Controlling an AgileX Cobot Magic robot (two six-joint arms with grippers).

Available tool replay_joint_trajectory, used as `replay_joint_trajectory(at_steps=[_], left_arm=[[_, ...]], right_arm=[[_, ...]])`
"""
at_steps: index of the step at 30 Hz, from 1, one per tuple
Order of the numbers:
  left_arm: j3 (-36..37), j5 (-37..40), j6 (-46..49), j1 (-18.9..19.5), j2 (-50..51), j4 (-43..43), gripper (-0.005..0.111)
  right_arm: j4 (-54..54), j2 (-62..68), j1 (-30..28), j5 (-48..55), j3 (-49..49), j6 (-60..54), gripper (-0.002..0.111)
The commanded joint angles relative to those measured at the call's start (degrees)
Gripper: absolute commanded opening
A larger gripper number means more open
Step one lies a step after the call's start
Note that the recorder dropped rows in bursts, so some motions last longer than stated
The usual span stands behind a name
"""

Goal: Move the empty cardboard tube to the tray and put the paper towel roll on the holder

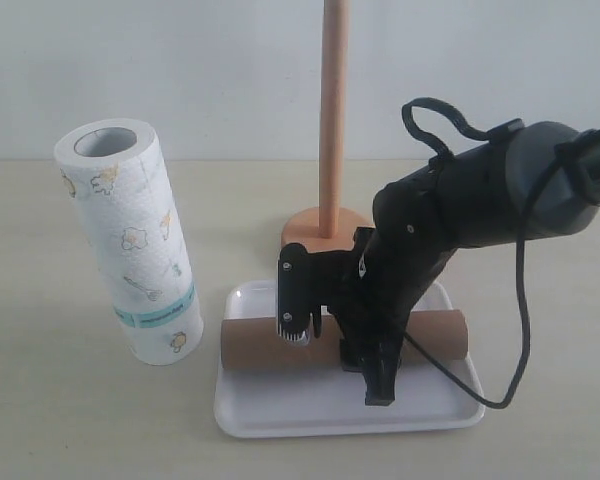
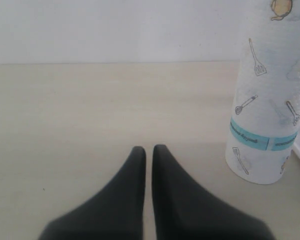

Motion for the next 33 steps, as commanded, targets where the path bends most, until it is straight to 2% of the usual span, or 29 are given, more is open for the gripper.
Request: replay_joint_trajectory(at_steps=[1,6,8,11,14,17,33], left_arm=[[0.23,-0.21,0.0,0.15,-0.21,0.0,0.004],[0.23,-0.21,0.0,0.15,-0.21,0.0,0.004],[0.23,-0.21,0.0,0.15,-0.21,0.0,0.004],[0.23,-0.21,0.0,0.15,-0.21,0.0,0.004],[0.23,-0.21,0.0,0.15,-0.21,0.0,0.004],[0.23,-0.21,0.0,0.15,-0.21,0.0,0.004],[0.23,-0.21,0.0,0.15,-0.21,0.0,0.004]], right_arm=[[0.37,-0.13,0.19,0.65,-0.15,-0.63,0.0],[0.37,-0.13,0.19,0.81,-0.15,-0.52,0.0],[0.37,-0.13,0.19,0.81,-0.15,-0.52,0.005],[0.37,-0.13,0.19,0.69,-0.15,-0.52,0.031],[0.37,-0.13,0.19,0.81,-0.15,-0.52,0.053],[0.37,-0.13,0.19,0.59,-0.15,-0.52,0.066],[0.0,-3.48,0.19,2.08,-0.26,0.95,0.068]])
